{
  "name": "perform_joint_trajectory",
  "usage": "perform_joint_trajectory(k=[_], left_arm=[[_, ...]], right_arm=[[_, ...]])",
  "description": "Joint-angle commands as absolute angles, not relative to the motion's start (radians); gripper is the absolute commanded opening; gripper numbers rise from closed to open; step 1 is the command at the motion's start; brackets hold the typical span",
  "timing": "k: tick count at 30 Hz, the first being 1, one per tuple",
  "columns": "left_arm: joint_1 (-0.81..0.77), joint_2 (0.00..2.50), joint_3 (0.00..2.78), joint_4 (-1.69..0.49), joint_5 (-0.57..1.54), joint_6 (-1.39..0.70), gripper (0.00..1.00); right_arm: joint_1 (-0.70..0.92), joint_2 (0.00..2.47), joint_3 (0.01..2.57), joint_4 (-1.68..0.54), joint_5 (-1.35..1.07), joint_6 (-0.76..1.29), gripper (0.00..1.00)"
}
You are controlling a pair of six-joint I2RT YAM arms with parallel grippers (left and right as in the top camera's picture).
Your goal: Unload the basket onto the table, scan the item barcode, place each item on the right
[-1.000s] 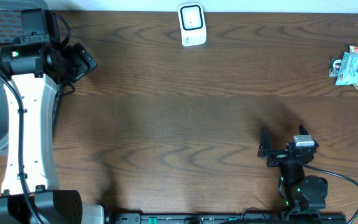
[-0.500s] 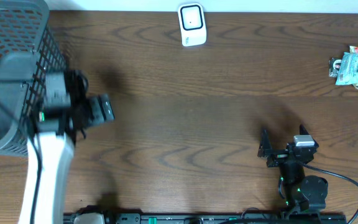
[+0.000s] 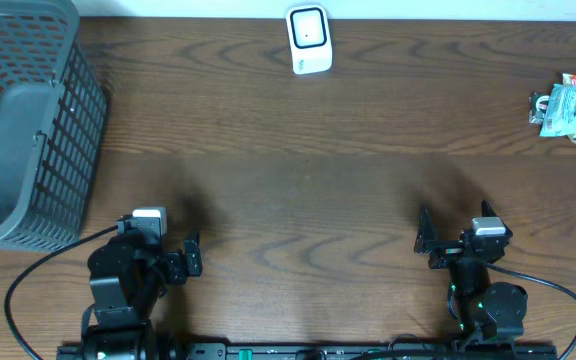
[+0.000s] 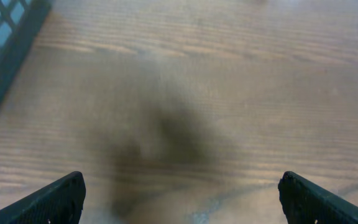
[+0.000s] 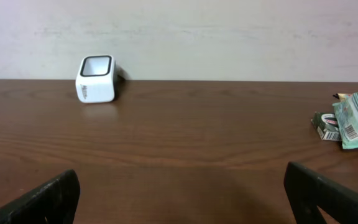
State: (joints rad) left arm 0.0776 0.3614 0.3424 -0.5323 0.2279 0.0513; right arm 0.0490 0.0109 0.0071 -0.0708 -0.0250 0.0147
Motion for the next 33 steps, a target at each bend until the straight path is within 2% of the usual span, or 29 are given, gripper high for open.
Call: perform_joint_trajectory(k=[1,13,23,33], left_arm=[[0.079,0.317,0.267,-0.451,0.236,0.025,0.98],[0.079,0.111,0.006,0.023,0.235,0.006,0.98],[-0.012,0.001,0.004,-0.045,0.178,0.002,0.98],[-0.015,0.001,0.004,-0.059,0.179,0.002,0.98]], right_arm=[[0.053,0.005,0.006,-0.076,-0.018,0.010,0.99],[0.053,0.006,0.006,-0.075,-0.018,0.010,0.99],[0.053,0.006,0.006,-0.075,-0.018,0.010,0.99],[0.053,0.006,0.006,-0.075,-0.018,0.010,0.99]])
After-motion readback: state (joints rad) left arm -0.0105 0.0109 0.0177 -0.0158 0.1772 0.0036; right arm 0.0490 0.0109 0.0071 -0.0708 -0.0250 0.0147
